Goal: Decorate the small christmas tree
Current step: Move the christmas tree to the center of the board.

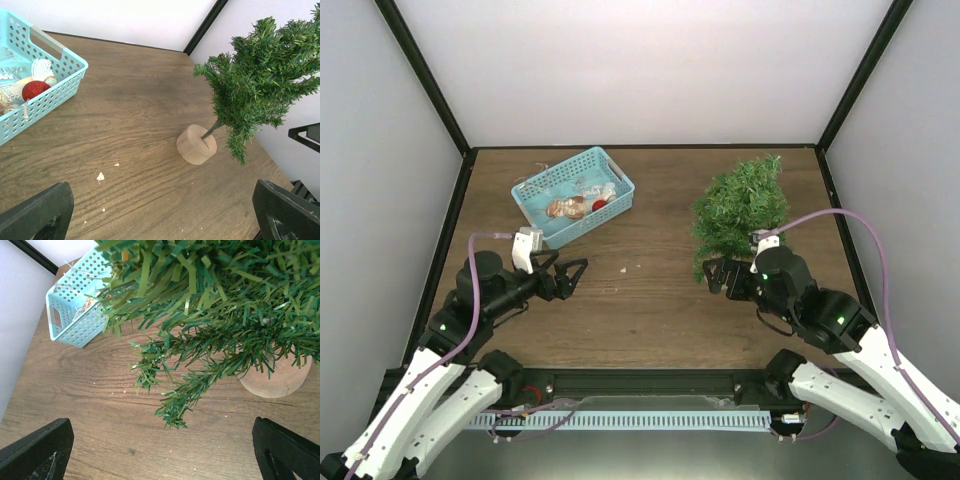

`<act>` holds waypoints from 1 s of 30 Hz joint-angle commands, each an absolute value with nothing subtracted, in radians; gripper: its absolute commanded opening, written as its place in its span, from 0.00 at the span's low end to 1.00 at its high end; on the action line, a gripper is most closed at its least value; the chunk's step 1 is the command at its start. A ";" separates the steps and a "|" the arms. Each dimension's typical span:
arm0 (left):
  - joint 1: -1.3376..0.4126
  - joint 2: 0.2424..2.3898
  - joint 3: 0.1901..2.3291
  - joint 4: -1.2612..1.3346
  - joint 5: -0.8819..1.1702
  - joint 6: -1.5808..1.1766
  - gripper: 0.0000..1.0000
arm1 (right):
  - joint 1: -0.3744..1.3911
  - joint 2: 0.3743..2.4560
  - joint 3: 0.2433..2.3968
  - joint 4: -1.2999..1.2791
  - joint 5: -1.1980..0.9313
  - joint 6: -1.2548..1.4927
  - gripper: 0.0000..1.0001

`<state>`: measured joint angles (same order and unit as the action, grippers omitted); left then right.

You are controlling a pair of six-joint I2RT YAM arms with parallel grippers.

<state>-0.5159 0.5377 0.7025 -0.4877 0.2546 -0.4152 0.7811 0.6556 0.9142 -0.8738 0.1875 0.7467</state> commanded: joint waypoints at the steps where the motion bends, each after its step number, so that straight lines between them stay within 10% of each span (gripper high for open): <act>1: -0.518 0.530 0.690 -0.461 0.258 -0.410 1.00 | 0.773 0.634 0.904 -0.849 0.213 0.765 1.00; 30: -0.518 0.743 0.770 -0.384 0.219 -0.394 0.92 | 0.774 0.884 1.308 -0.895 0.655 0.529 0.92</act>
